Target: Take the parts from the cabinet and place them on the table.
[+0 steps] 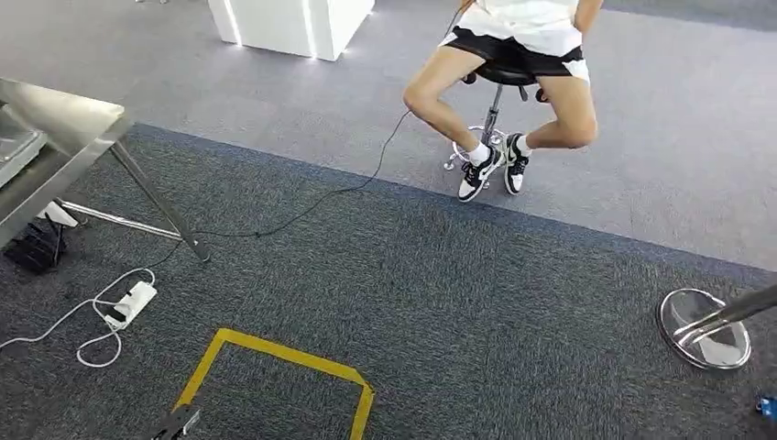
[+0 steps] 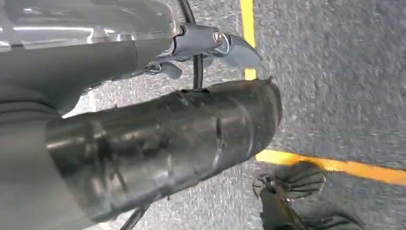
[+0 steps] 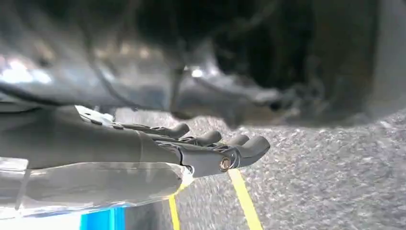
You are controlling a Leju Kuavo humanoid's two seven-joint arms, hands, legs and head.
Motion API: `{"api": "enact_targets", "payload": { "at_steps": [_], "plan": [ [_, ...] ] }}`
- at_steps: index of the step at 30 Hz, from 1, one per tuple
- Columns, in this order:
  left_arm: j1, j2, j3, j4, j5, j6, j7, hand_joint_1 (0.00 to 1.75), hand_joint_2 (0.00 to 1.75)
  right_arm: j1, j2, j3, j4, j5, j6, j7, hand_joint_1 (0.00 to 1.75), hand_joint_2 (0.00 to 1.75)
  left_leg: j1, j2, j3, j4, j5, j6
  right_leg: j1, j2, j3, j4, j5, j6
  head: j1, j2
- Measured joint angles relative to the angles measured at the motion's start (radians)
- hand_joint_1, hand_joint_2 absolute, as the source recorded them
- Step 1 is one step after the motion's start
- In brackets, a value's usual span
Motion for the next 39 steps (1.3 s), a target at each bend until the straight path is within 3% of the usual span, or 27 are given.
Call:
{"api": "enact_targets", "payload": {
  "at_steps": [1, 2, 4, 5, 7, 9, 10, 11, 14, 15, 17, 19, 20, 21, 22, 23, 24, 25, 26, 30, 31, 32, 33, 35, 36, 37, 39],
  "plan": [
    [-0.001, 0.000, 0.000, -0.002, 0.008, -0.002, 0.003, 0.00, 0.00, 0.001, 0.000, -0.002, 0.000, 0.000, 0.000, 0.000, 0.00, 0.00, 0.005, -0.057, -0.007, 0.025, -0.023, -0.005, 0.001, 0.007, 0.000, -0.004, 0.003, -0.005, 0.000, 0.000],
    [0.001, 0.000, 0.000, -0.002, 0.022, -0.010, 0.007, 0.00, 0.00, -0.001, -0.001, -0.003, 0.000, 0.002, 0.000, 0.000, 0.00, 0.00, 0.006, -0.096, -0.033, 0.085, -0.065, -0.005, 0.001, 0.014, -0.004, -0.003, 0.006, -0.011, 0.000, 0.000],
    [0.010, 0.001, 0.000, -0.002, 0.044, -0.026, 0.015, 0.00, 0.00, -0.004, -0.001, -0.004, 0.000, 0.005, 0.000, -0.001, 0.00, 0.00, 0.006, -0.122, -0.106, 0.243, -0.140, -0.007, 0.003, 0.038, -0.010, -0.002, 0.009, -0.016, 0.000, 0.000],
    [0.017, 0.001, 0.000, -0.002, 0.059, -0.035, 0.017, 0.00, 0.00, -0.004, -0.001, -0.004, 0.000, 0.007, 0.001, -0.001, 0.00, 0.00, 0.006, -0.124, -0.136, 0.306, -0.152, -0.008, 0.004, 0.053, -0.012, 0.001, 0.010, -0.016, 0.000, 0.000],
    [0.025, 0.000, 0.000, -0.002, 0.076, -0.047, 0.017, 0.00, 0.00, -0.003, -0.001, -0.005, 0.000, 0.010, 0.002, -0.001, 0.00, 0.00, 0.006, -0.125, -0.125, 0.274, -0.102, -0.006, 0.005, 0.078, -0.014, 0.008, 0.010, -0.016, 0.000, 0.000],
    [0.025, 0.000, 0.000, -0.002, 0.083, -0.051, 0.017, 0.00, 0.00, -0.003, -0.001, -0.007, 0.000, 0.011, 0.002, -0.001, 0.00, 0.00, 0.007, -0.139, -0.053, 0.111, -0.009, -0.002, 0.004, 0.102, -0.016, 0.019, 0.008, -0.013, 0.000, 0.000],
    [0.025, 0.000, 0.000, -0.002, 0.084, -0.053, 0.017, 0.00, 0.00, -0.003, -0.001, -0.008, 0.000, 0.011, 0.002, -0.001, 0.00, 0.00, 0.009, -0.180, -0.024, 0.036, 0.011, 0.002, 0.002, 0.112, -0.021, 0.024, 0.006, -0.010, 0.000, 0.000],
    [0.026, 0.000, 0.000, -0.002, 0.086, -0.056, 0.018, 0.00, 0.00, -0.006, -0.001, -0.010, 0.000, 0.011, 0.002, -0.001, 0.00, 0.00, 0.010, -0.220, -0.020, 0.015, 0.002, 0.003, 0.007, 0.123, -0.031, 0.036, 0.005, -0.004, 0.000, 0.000],
    [0.028, -0.001, 0.000, -0.002, 0.095, -0.063, 0.026, 0.00, 0.00, -0.001, -0.001, -0.011, 0.000, 0.013, 0.002, -0.001, 0.00, 0.00, 0.002, -0.189, -0.021, 0.021, 0.008, 0.013, -0.005, 0.157, -0.044, 0.027, 0.020, 0.018, 0.000, 0.000],
    [0.027, -0.002, 0.001, -0.002, 0.095, -0.064, 0.026, 0.00, 0.00, 0.001, -0.002, -0.012, 0.000, 0.013, 0.002, -0.001, 0.00, 0.00, 0.011, -0.178, -0.020, 0.005, 0.017, 0.023, 0.001, 0.164, -0.048, 0.029, 0.021, 0.025, 0.000, 0.000],
    [0.027, -0.004, 0.001, -0.002, 0.103, -0.067, 0.026, 0.00, 0.00, 0.000, -0.002, -0.013, 0.000, 0.013, 0.001, -0.002, 0.00, 0.00, 0.010, -0.149, -0.015, -0.004, 0.026, 0.036, 0.004, 0.070, -0.073, 0.093, -0.031, 0.030, 0.003, 0.000],
    [0.033, -0.004, 0.001, -0.002, 0.104, -0.070, 0.028, 0.00, 0.00, -0.004, -0.002, -0.013, 0.000, 0.013, 0.001, -0.002, 0.00, 0.00, 0.007, -0.121, -0.020, -0.003, 0.026, 0.038, -0.003, 0.042, -0.141, 0.243, -0.110, 0.037, 0.003, 0.000],
    [0.035, -0.004, 0.001, -0.002, 0.105, -0.077, 0.030, 0.00, 0.00, -0.004, -0.002, -0.013, 0.000, 0.015, 0.001, -0.002, 0.00, 0.00, 0.006, -0.106, -0.022, -0.003, 0.026, 0.038, -0.008, 0.038, -0.168, 0.302, -0.132, 0.041, 0.003, 0.000],
    [0.034, -0.004, 0.001, -0.002, 0.104, -0.086, 0.032, 0.00, 0.00, -0.003, -0.002, -0.013, 0.000, 0.016, 0.002, -0.002, 0.00, 0.00, 0.006, -0.093, -0.023, -0.002, 0.025, 0.037, -0.013, 0.035, -0.177, 0.325, -0.131, 0.044, 0.003, 0.000],
    [0.034, -0.004, 0.001, -0.002, 0.101, -0.091, 0.028, 0.00, 0.00, -0.003, -0.002, -0.013, 0.000, 0.017, 0.002, -0.002, 0.00, 0.00, 0.006, -0.081, -0.023, -0.002, 0.025, 0.037, -0.017, 0.031, -0.160, 0.300, -0.109, 0.047, 0.003, 0.000],
    [0.034, -0.005, 0.001, -0.002, 0.091, -0.093, 0.018, 0.00, 0.00, -0.002, -0.002, -0.013, 0.000, 0.017, 0.002, -0.002, 0.00, 0.00, 0.007, -0.069, -0.022, -0.001, 0.023, 0.035, -0.021, 0.025, -0.117, 0.227, -0.069, 0.049, 0.003, 0.000],
    [0.033, -0.007, -0.001, -0.002, 0.081, -0.093, 0.008, 0.00, 0.00, -0.003, -0.003, -0.013, 0.000, 0.018, 0.002, -0.003, 0.00, 0.00, 0.007, -0.060, -0.020, 0.001, 0.021, 0.031, -0.022, 0.009, -0.062, 0.131, -0.028, 0.049, 0.003, 0.000],
    [0.032, -0.007, -0.006, -0.002, 0.076, -0.093, 0.002, 0.00, 0.00, -0.004, -0.004, -0.013, 0.000, 0.018, 0.002, -0.003, 0.00, 0.00, 0.007, -0.050, -0.017, 0.002, 0.018, 0.026, -0.022, -0.025, -0.014, 0.047, -0.005, 0.047, 0.003, 0.000],
    [0.032, -0.007, -0.010, -0.002, 0.069, -0.088, -0.001, 0.00, 0.00, -0.006, -0.004, -0.013, 0.000, 0.018, 0.002, -0.004, 0.00, 0.00, 0.000, -0.042, -0.017, 0.004, 0.014, 0.019, -0.008, -0.048, -0.008, 0.029, -0.021, 0.039, 0.003, 0.000],
    [0.015, -0.010, -0.048, -0.009, 0.031, -0.035, -0.040, 0.00, 0.00, -0.002, -0.004, -0.019, 0.000, 0.016, 0.001, -0.004, 0.00, 0.00, 0.004, -0.012, -0.008, 0.001, 0.012, -0.005, -0.005, -0.007, -0.016, 0.020, -0.010, 0.013, 0.002, 0.000],
    [0.008, -0.010, -0.054, -0.013, 0.029, -0.036, -0.045, 0.00, 0.00, -0.003, -0.004, -0.020, 0.000, 0.016, 0.002, -0.004, 0.00, 0.00, 0.011, -0.039, -0.013, 0.014, -0.002, -0.012, -0.011, 0.003, -0.010, 0.012, -0.004, 0.005, 0.002, 0.000],
    [0.003, -0.010, -0.060, -0.013, 0.026, -0.039, -0.050, 0.00, 0.00, -0.003, -0.005, -0.021, 0.000, 0.016, 0.001, -0.004, 0.00, 0.00, 0.011, -0.082, -0.027, 0.049, -0.029, -0.012, -0.010, 0.010, -0.009, 0.010, -0.002, -0.003, 0.001, 0.000],
    [0.001, -0.010, -0.070, -0.013, 0.023, -0.042, -0.053, 0.00, 0.00, -0.006, -0.006, -0.021, 0.000, 0.016, 0.002, -0.005, 0.00, 0.00, 0.013, -0.106, -0.061, 0.121, -0.071, -0.011, -0.008, 0.018, -0.011, 0.010, -0.001, -0.009, 0.001, 0.000],
    [0.003, -0.010, -0.076, -0.013, 0.028, -0.058, -0.052, 0.00, 0.00, -0.006, -0.006, -0.021, 0.000, 0.017, 0.003, -0.005, 0.00, 0.00, 0.012, -0.123, -0.137, 0.283, -0.135, -0.012, -0.002, 0.045, -0.013, 0.012, -0.001, -0.014, 0.001, 0.000],
    [0.004, -0.010, -0.077, -0.013, 0.033, -0.068, -0.050, 0.00, 0.00, -0.006, -0.006, -0.021, 0.000, 0.018, 0.007, -0.005, 0.00, 0.00, 0.012, -0.124, -0.159, 0.321, -0.136, -0.010, 0.002, 0.060, -0.014, 0.014, -0.001, -0.014, 0.001, 0.000],
    [0.005, -0.010, -0.078, -0.013, 0.042, -0.073, -0.046, 0.00, 0.00, -0.005, -0.006, -0.021, 0.000, 0.020, 0.008, -0.005, 0.00, 0.00, 0.012, -0.125, -0.157, 0.309, -0.113, -0.008, 0.004, 0.073, -0.013, 0.016, -0.001, -0.014, 0.001, 0.000],
    [0.005, -0.010, -0.079, -0.013, 0.058, -0.077, -0.041, 0.00, 0.00, -0.004, -0.006, -0.021, 0.000, 0.024, 0.008, -0.004, 0.00, 0.00, 0.012, -0.132, -0.102, 0.177, -0.026, 0.000, 0.006, 0.099, -0.010, 0.020, -0.002, -0.014, 0.001, 0.000]
  ]
}}
